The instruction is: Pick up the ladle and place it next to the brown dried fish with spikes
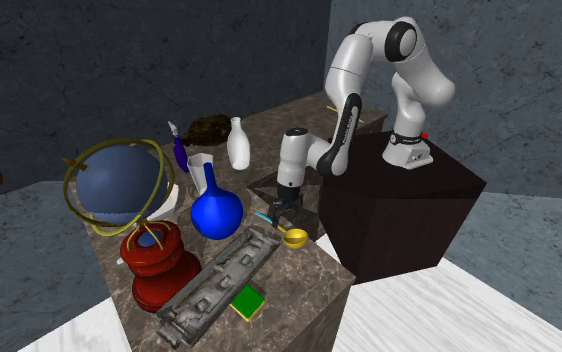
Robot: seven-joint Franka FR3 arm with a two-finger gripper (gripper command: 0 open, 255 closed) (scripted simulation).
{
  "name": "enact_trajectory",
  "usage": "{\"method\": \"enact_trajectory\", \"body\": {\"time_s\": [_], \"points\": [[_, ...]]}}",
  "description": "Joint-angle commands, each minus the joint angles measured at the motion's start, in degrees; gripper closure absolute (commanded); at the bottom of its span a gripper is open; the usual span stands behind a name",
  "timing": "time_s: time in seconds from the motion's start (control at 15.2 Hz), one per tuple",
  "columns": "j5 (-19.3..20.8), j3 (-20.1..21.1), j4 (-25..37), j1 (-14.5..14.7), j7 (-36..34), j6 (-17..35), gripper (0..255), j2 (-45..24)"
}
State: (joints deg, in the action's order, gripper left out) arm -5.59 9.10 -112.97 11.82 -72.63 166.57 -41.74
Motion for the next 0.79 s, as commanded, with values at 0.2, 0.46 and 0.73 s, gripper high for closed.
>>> {"method": "enact_trajectory", "body": {"time_s": [0.2,0.46,0.73], "points": [[0.14,-0.6,3.57,1.09,-0.6,1.19,0,-4.63],[0.24,-0.79,5.22,1.45,-0.67,1.75,0,-6.82],[0.24,-0.79,5.22,1.45,-0.67,1.74,0,-6.82]]}}
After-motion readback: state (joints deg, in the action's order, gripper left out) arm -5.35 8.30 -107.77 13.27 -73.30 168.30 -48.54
